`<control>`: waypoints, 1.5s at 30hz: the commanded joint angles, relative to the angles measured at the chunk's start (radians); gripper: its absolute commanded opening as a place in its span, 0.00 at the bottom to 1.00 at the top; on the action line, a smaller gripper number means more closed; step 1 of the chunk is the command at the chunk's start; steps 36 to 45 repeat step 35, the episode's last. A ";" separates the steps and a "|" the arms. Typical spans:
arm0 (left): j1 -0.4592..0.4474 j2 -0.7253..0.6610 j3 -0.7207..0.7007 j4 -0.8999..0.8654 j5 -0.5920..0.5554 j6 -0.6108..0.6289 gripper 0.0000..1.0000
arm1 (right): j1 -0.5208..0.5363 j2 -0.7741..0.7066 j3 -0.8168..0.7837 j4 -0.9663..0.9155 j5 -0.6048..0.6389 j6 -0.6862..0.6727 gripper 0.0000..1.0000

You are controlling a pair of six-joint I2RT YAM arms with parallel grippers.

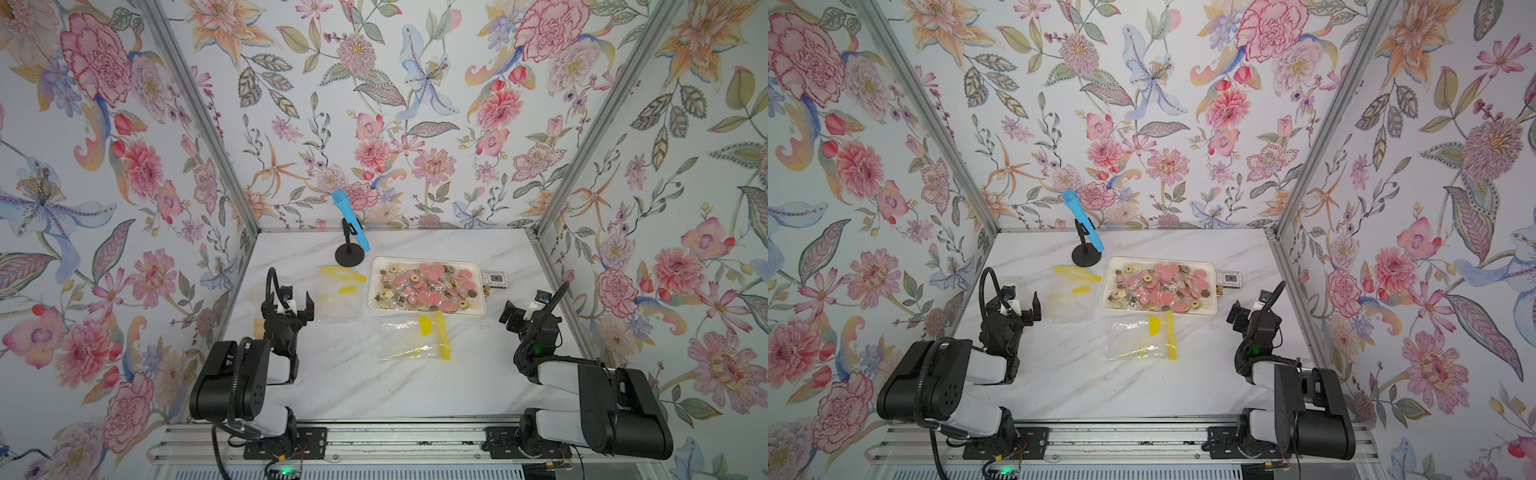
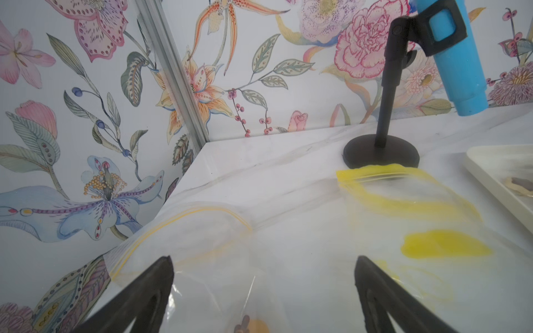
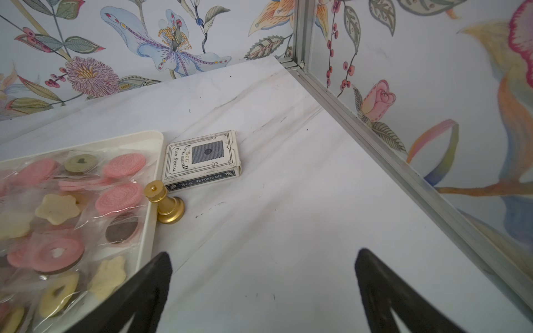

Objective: Pour cookies out of the ziploc bag
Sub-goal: Reset both arms

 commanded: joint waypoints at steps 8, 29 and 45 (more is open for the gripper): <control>-0.044 0.010 0.004 0.133 -0.151 0.021 1.00 | 0.083 0.175 0.056 0.213 -0.013 -0.146 1.00; -0.045 0.010 0.010 0.120 -0.131 0.030 1.00 | 0.071 0.176 0.062 0.206 -0.079 -0.154 1.00; -0.045 0.010 0.010 0.119 -0.132 0.030 1.00 | 0.070 0.176 0.063 0.205 -0.083 -0.153 1.00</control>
